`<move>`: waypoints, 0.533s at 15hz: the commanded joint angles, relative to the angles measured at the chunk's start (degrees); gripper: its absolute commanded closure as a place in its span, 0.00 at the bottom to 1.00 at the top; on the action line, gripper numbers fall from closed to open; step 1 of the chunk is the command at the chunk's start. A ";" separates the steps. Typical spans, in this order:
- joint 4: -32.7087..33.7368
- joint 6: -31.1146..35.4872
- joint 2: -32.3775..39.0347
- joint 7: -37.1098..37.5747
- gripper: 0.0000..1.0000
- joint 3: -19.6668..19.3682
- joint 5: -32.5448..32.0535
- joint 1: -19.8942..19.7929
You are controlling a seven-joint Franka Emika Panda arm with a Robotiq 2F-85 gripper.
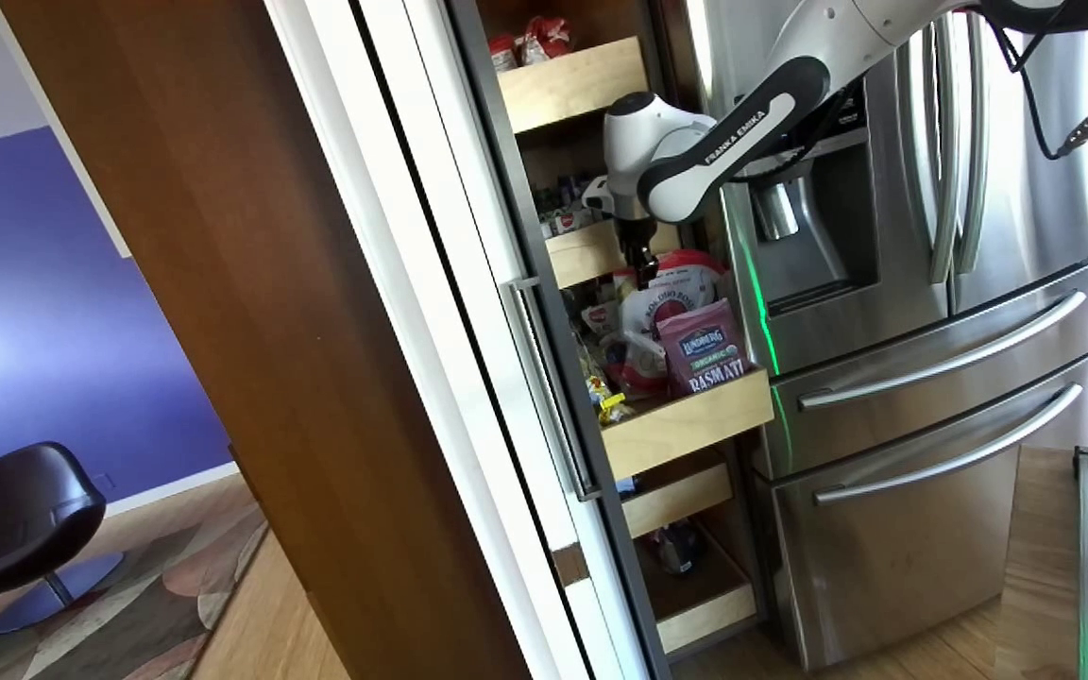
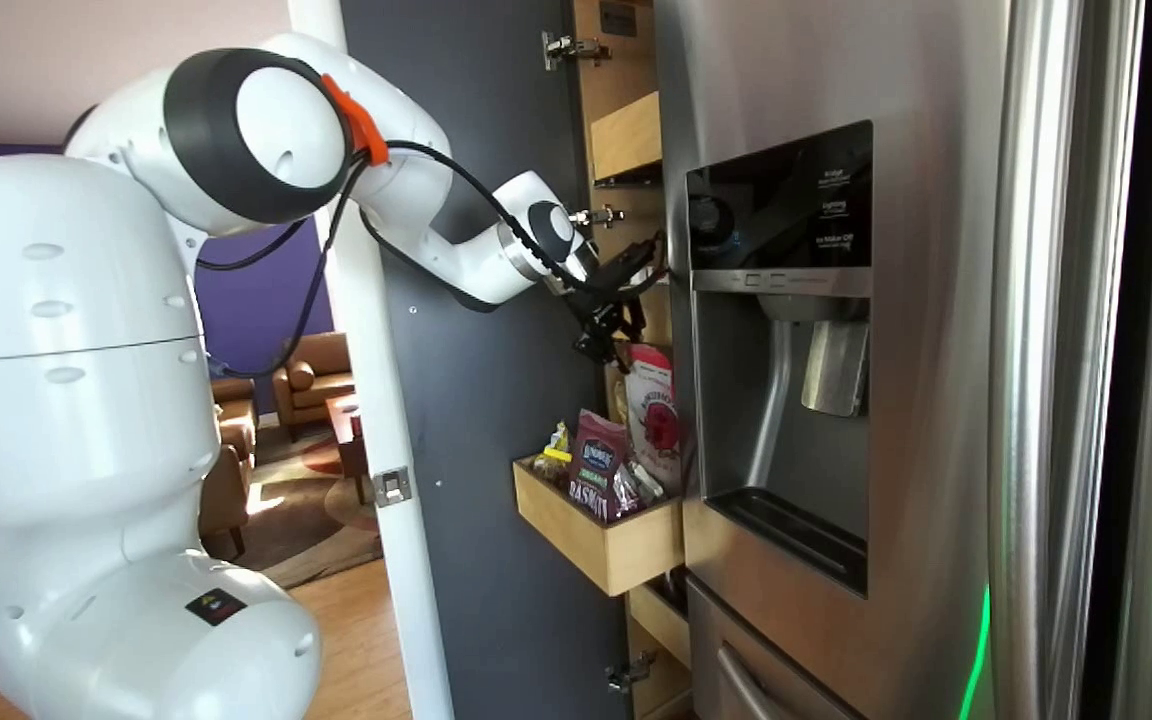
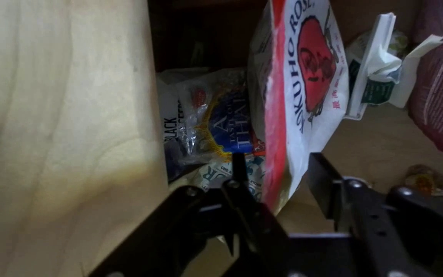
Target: Pick up the white and red packet on the pulled out shelf and move it a little to the left
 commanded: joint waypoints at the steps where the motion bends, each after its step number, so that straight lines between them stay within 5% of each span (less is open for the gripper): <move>1: -0.54 0.09 -0.04 -0.23 0.85 0.07 -0.21 -0.40; 3: -0.11 -1.18 -0.17 0.16 0.99 0.10 -0.36 -0.36; 8: 0.83 -1.77 -0.37 0.51 0.99 0.09 -0.40 -0.41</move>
